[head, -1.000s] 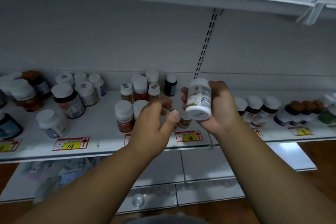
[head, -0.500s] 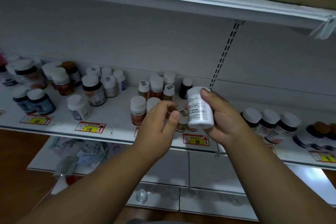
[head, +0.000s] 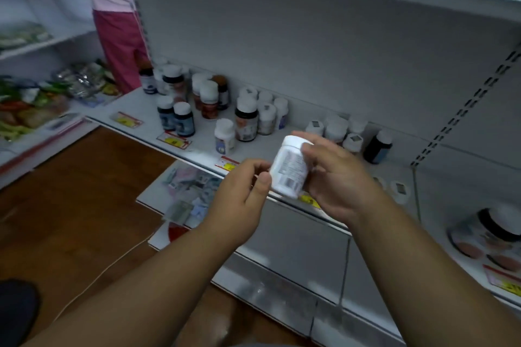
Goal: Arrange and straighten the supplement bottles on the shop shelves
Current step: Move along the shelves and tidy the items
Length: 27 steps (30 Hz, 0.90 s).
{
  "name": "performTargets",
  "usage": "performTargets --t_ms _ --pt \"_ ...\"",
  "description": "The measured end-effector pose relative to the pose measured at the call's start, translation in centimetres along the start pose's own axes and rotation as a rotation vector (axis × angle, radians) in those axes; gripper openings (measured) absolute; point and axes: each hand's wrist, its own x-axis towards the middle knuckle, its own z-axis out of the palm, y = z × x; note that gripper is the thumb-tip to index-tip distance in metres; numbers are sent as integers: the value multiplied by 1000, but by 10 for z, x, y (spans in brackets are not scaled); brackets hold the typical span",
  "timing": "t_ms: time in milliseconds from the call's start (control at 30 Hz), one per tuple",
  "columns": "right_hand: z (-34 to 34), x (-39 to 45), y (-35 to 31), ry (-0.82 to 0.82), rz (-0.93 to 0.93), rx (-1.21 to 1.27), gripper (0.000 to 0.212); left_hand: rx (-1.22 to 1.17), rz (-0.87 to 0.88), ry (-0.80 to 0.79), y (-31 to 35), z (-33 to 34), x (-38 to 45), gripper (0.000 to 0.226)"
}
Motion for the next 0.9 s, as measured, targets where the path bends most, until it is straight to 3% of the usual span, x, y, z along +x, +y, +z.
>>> performTargets --t_ms 67,233,400,600,767,900 --pt "41 22 15 -26 -41 -143 22 45 -16 8 -23 -42 2 51" --pt "159 88 66 -2 -71 -390 49 205 -19 37 -85 -167 7 57" --pt "246 143 103 80 -184 -542 43 291 -78 21 -130 -269 23 64" --pt "280 212 117 194 -200 -761 44 406 -51 -66 -187 -303 83 69" --pt "297 278 139 152 -225 -831 39 618 -21 -171 -239 -320 137 74" --pt "317 327 157 149 -265 -939 47 728 17 -199 -273 -343 174 81"
